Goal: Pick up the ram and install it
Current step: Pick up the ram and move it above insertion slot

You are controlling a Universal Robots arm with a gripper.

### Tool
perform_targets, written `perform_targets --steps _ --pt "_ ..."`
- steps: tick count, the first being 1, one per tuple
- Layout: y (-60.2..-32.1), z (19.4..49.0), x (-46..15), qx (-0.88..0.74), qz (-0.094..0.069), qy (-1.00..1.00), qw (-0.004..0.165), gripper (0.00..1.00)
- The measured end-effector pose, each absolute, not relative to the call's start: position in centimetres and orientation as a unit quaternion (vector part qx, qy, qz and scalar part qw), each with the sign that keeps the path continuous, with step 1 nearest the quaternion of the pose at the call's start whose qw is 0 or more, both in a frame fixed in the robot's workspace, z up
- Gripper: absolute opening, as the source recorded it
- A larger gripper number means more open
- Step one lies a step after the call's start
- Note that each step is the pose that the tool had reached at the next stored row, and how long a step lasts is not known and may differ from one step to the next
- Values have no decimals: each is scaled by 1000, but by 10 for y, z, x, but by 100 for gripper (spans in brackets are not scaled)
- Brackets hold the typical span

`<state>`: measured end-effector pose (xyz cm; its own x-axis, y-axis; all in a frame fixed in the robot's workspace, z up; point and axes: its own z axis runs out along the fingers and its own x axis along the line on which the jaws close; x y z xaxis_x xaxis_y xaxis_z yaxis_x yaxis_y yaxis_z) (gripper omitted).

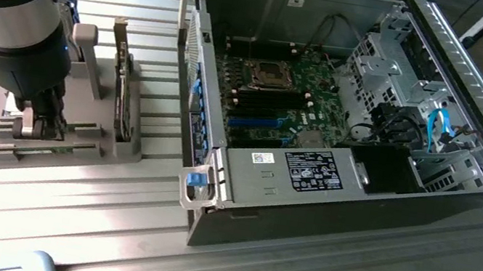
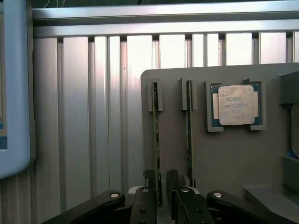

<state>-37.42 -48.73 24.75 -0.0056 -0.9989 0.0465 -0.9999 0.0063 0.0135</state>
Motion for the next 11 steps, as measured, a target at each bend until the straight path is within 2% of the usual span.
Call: perform_targets --steps 11 --pt "-488 241 -374 705 13 -709 23 24"
